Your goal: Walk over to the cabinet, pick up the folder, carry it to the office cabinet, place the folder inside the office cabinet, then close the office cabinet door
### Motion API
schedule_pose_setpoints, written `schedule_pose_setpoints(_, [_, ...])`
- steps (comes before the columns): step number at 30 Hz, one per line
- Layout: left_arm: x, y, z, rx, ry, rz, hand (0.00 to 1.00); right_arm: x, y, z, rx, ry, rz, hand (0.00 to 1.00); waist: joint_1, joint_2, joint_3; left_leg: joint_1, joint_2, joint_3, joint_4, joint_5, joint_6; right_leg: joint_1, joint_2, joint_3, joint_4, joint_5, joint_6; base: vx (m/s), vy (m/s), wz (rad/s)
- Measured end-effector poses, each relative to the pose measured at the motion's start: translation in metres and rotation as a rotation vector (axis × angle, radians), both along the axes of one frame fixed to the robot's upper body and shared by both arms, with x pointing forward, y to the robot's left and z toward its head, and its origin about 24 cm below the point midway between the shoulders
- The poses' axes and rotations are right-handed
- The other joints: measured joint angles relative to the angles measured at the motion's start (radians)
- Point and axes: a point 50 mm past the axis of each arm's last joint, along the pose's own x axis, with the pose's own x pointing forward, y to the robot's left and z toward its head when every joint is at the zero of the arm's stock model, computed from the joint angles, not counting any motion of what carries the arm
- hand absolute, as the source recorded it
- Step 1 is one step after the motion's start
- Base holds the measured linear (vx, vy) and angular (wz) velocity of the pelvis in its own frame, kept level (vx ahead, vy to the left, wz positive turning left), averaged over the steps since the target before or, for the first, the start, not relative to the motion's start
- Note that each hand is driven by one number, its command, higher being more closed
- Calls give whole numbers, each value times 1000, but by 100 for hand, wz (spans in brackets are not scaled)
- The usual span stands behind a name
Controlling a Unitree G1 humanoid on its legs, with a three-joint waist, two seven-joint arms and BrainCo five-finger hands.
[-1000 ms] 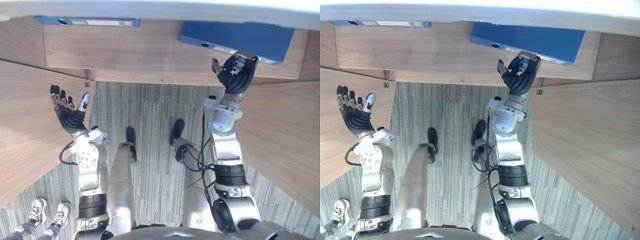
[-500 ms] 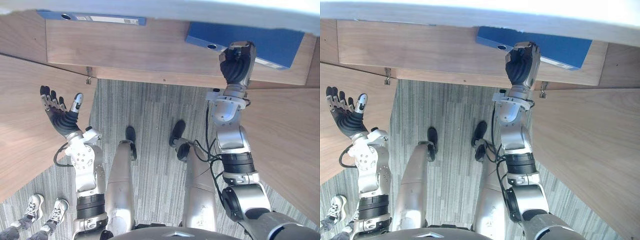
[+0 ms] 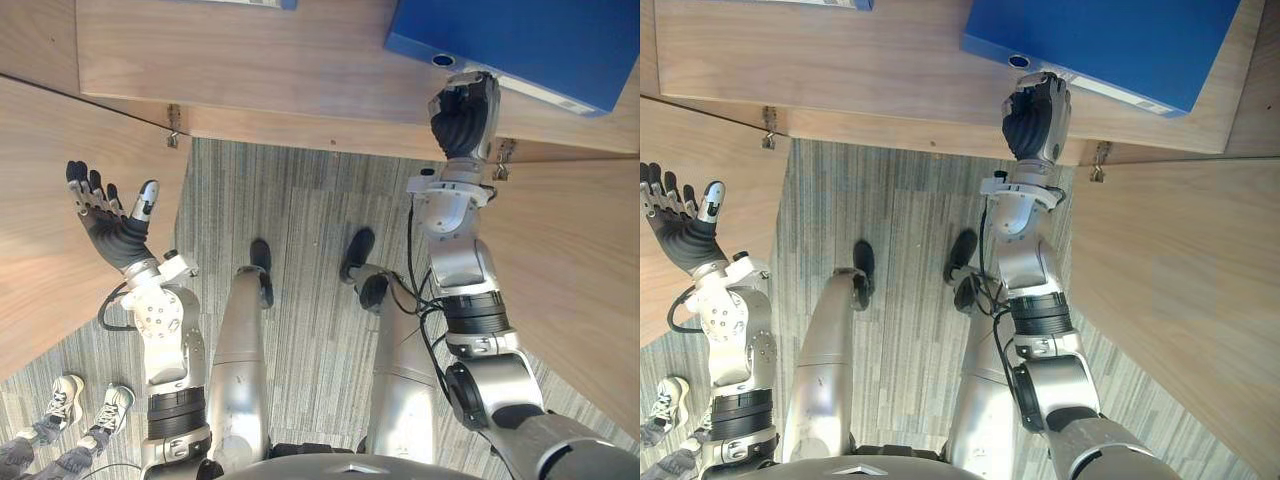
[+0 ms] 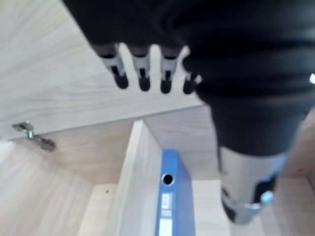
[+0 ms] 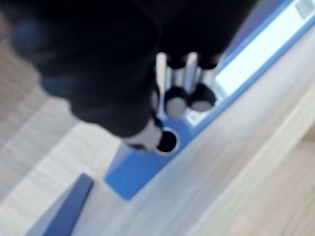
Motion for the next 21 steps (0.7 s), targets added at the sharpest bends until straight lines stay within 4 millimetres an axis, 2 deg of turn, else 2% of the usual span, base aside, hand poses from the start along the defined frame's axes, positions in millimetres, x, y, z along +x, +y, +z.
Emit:
schedule_pose_setpoints(4, [-3,1,7,5,-33,6,0,0,0,4,-1,-12,0,100,0,1,11,-28,3,-4,18,2,2,-25,1,0,17,2,-3,-63,-30,0])
schedule_pose_setpoints(14, [-6,8,10,18,-60,21,0,4,-6,34,-12,-83,-8,100,3,2,21,-97,5,-20,53,12,-4,-90,2,-1,51,6,-10,-56,-18,1])
schedule_pose_setpoints(21, [-8,11,16,41,-84,18,0,6,-26,48,-3,-95,-43,100,8,2,21,-114,6,-24,65,17,-5,-107,2,-1,63,6,-10,-57,2,1])
